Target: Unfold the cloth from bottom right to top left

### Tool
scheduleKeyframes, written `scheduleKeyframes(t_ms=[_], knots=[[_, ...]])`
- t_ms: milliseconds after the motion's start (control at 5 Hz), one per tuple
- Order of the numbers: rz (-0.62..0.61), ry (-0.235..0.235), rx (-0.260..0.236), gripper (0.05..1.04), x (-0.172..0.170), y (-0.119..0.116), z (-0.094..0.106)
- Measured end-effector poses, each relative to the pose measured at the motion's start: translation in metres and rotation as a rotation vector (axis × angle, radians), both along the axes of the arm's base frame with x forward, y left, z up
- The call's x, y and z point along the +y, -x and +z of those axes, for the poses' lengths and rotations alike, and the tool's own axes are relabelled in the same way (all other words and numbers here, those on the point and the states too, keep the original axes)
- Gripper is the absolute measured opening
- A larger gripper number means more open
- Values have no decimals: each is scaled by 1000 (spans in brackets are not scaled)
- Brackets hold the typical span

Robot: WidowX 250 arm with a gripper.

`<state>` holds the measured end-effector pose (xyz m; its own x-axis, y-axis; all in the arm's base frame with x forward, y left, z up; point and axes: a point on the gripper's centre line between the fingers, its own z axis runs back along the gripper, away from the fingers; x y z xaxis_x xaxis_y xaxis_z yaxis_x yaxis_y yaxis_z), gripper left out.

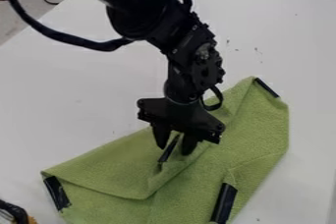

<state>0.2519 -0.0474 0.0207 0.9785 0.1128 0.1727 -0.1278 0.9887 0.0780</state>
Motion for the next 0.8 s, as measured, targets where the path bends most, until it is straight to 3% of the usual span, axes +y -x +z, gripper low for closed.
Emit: scheduleKeyframes(t_ms=[200,400,600,800], knots=[[-1,14,-3,601,0,-1,-3],[-4,14,0,317,0,-1,-4],[3,-16,29,127,4,3,-3],[-25,-52,15,61,-2,0,10]])
